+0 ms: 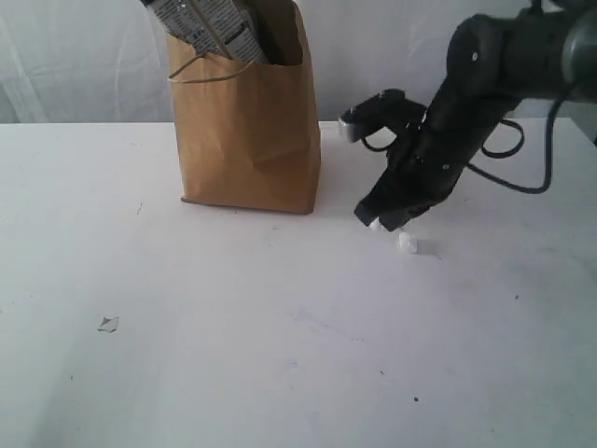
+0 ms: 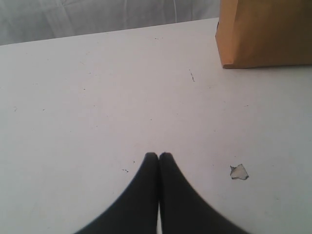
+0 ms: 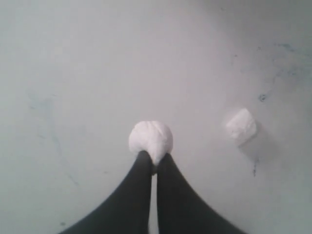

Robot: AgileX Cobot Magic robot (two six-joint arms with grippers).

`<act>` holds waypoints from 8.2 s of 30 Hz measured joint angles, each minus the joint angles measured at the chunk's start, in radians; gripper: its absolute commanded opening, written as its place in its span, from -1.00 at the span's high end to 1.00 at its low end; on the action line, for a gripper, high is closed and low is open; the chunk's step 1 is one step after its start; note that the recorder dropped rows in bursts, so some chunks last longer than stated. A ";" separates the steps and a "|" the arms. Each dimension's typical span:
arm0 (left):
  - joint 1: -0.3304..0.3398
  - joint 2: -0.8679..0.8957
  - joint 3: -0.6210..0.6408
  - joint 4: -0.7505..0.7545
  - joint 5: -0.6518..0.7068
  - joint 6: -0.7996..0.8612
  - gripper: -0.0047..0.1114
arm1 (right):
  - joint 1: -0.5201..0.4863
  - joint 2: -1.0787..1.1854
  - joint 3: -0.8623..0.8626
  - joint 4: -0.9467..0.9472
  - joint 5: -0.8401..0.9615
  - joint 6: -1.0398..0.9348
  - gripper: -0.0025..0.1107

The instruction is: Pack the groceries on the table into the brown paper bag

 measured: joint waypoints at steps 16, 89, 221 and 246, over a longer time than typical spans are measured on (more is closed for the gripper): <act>0.000 0.000 0.000 0.000 0.001 0.000 0.92 | 0.000 -0.132 -0.013 1.495 -0.293 -1.103 0.96; 0.000 0.000 0.000 0.000 0.005 0.004 0.92 | -0.058 0.247 0.008 -0.174 -0.291 0.242 0.05; 0.000 -0.370 -0.183 -0.133 0.366 0.126 0.92 | -0.334 -1.677 0.811 -0.064 -0.556 0.246 0.96; 0.000 -0.370 -0.183 -0.133 0.362 0.126 0.92 | -0.459 -1.839 1.406 -0.236 -0.569 0.538 0.96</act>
